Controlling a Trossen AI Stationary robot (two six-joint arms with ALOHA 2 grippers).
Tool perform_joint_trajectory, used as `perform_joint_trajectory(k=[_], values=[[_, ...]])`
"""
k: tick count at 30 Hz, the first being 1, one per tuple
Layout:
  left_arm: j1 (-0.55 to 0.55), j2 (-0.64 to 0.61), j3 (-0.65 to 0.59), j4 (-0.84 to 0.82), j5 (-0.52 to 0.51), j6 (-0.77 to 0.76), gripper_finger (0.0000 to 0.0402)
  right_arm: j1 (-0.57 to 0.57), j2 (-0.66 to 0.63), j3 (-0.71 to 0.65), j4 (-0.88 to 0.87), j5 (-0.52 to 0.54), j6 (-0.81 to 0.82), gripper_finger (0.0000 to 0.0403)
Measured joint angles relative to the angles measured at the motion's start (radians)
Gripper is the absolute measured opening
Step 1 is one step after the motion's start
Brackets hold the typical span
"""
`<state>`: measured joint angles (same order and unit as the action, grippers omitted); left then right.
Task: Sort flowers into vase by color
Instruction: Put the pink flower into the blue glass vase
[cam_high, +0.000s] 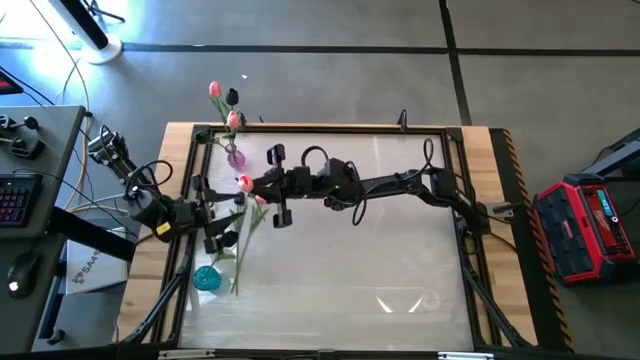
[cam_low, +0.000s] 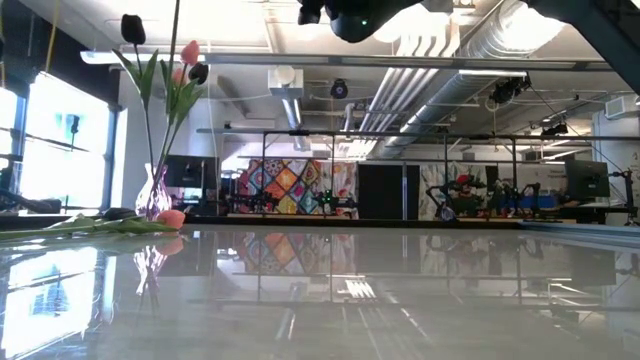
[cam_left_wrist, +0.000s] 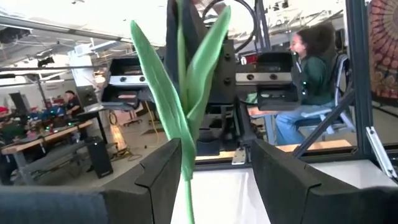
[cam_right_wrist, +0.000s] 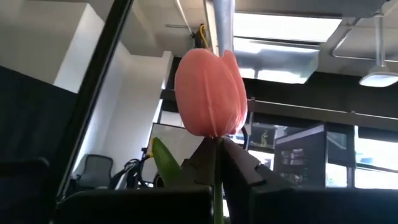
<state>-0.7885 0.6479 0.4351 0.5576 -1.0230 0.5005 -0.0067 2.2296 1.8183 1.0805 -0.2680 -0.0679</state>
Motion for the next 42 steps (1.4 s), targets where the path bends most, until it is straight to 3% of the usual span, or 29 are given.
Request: perform_joint_trajectory(k=[7, 14, 23, 35, 39, 42], values=[[0.061, 0.007, 0.000, -0.049, 0.061, -0.071, 0.0179, 0.000, 0.000, 0.000, 0.000, -0.101, -0.001, 0.0000], [0.131, 0.045, 0.000, -0.082, 0.201, -0.151, 0.0179, 0.000, 0.000, 0.000, 0.001, -0.213, -0.002, 0.0000], [0.186, 0.072, 0.000, -0.086, 0.226, -0.177, 0.0173, 0.004, 0.000, 0.000, 0.000, -0.268, 0.001, 0.0000], [0.206, 0.072, 0.000, -0.087, 0.292, -0.111, 0.0052, 0.012, 0.000, 0.000, -0.002, -0.256, 0.058, 0.0000], [0.206, 0.072, 0.000, -0.087, 0.281, -0.094, 0.0010, 0.012, 0.000, 0.000, -0.013, -0.159, 0.180, 0.0012], [0.201, 0.060, 0.000, -0.088, 0.235, -0.071, 0.0008, 0.012, 0.000, 0.000, -0.015, -0.080, 0.307, 0.0039]])
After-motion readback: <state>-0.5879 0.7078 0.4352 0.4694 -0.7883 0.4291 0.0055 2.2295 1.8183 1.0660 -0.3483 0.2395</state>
